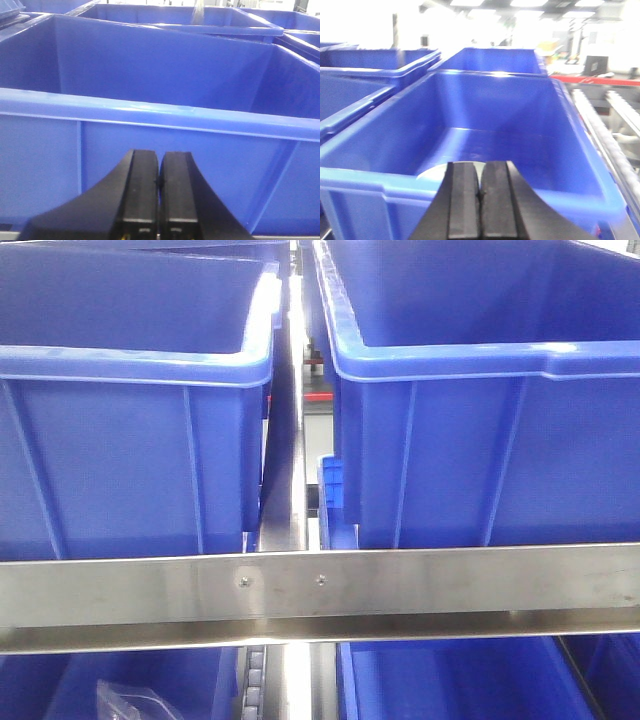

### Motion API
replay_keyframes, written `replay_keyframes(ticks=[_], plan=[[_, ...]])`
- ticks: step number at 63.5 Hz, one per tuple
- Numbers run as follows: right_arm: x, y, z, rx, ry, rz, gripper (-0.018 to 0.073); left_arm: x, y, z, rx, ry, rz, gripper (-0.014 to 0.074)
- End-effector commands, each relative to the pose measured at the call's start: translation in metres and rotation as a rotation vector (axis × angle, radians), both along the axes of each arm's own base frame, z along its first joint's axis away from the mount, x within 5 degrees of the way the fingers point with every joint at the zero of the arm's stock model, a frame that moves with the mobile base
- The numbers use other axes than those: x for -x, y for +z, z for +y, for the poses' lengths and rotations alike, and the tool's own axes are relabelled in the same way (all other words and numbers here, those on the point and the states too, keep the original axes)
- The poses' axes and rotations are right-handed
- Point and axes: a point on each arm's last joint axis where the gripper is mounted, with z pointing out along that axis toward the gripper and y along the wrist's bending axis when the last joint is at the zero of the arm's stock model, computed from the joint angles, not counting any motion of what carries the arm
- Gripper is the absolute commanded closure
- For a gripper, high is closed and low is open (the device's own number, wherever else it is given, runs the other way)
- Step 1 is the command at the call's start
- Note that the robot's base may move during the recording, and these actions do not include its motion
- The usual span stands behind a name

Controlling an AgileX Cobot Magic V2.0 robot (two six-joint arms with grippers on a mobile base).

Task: Place green plate on second shelf with right arm
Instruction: 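Open the right gripper and pull it back out of the bin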

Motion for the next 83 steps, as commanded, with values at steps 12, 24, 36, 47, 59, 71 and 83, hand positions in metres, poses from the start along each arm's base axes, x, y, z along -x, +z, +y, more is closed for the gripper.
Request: replay_keyframes(ticks=[12, 24, 36, 47, 59, 71, 83], plan=[[0.001, -0.005, -0.008, -0.058, -0.076, 0.012, 0.0529, 0.0, -0.005, 0.0, 0.011, -0.004, -0.058, 0.0465], [-0.001, -0.013, -0.005, -0.002, -0.057, 0.033, 0.0529, 0.0, -0.005, 0.0, 0.011, -0.004, -0.058, 0.0465], [-0.003, -0.029, -0.002, 0.043, -0.032, 0.07, 0.0529, 0.0, -0.005, 0.0, 0.011, -0.004, -0.058, 0.0465], [-0.003, -0.034, -0.001, 0.05, -0.025, 0.074, 0.0529, 0.0, -0.005, 0.0, 0.011, -0.004, -0.058, 0.0465], [-0.004, -0.028, -0.006, 0.033, -0.118, 0.015, 0.0529, 0.0, -0.005, 0.0, 0.011, -0.004, -0.058, 0.0465], [-0.005, -0.034, -0.012, -0.02, -0.215, 0.086, 0.0529, 0.0, -0.005, 0.0, 0.011, -0.004, -0.058, 0.0465], [-0.005, -0.044, -0.011, 0.003, -0.203, 0.2, 0.0529, 0.0, -0.005, 0.0, 0.011, -0.004, -0.058, 0.0465]])
